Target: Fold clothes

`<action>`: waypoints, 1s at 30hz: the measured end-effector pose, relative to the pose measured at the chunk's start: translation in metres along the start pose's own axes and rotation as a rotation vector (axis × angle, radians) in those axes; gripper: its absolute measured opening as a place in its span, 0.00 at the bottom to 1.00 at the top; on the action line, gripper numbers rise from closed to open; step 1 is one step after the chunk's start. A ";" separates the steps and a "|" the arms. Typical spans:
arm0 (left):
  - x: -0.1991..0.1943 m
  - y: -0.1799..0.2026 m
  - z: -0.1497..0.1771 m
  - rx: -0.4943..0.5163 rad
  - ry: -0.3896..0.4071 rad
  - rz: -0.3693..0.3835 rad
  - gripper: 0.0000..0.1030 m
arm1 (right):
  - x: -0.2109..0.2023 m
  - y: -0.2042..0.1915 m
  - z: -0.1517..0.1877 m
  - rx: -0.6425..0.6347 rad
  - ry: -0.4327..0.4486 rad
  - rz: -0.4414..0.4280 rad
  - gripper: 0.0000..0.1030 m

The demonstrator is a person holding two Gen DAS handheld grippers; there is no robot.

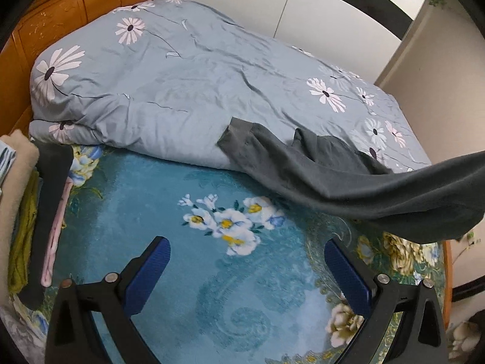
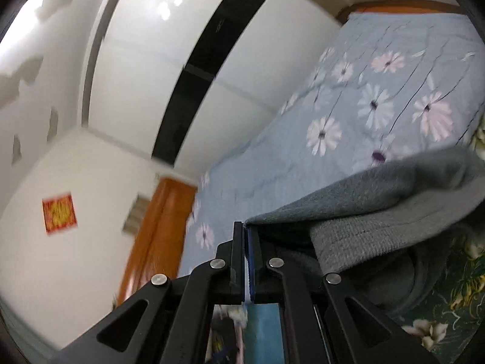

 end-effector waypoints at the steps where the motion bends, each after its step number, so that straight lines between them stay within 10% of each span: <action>1: -0.003 -0.001 0.001 -0.006 0.001 0.004 1.00 | 0.018 0.002 0.013 0.004 -0.055 -0.002 0.02; 16: -0.065 -0.160 0.059 -0.329 0.046 -0.156 1.00 | 0.267 -0.048 0.298 -0.048 -0.878 -0.064 0.02; 27: -0.042 -0.207 0.099 -0.476 -0.041 -0.176 1.00 | 0.291 -0.041 0.320 -0.213 -0.930 0.110 0.04; 30: -0.024 -0.189 0.095 -0.419 -0.079 -0.155 1.00 | 0.267 -0.030 0.302 -0.193 -0.884 0.118 0.33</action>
Point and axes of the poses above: each gripper's, at about its wrist camera, not at the fingertips, and x roughly the way its jaws point, y to its right, z to its underside, the point moved 3 cm from there along x, roughly the way its jaws point, and after that the axes turned 5 degrees about -y, right-handed, at the moved point
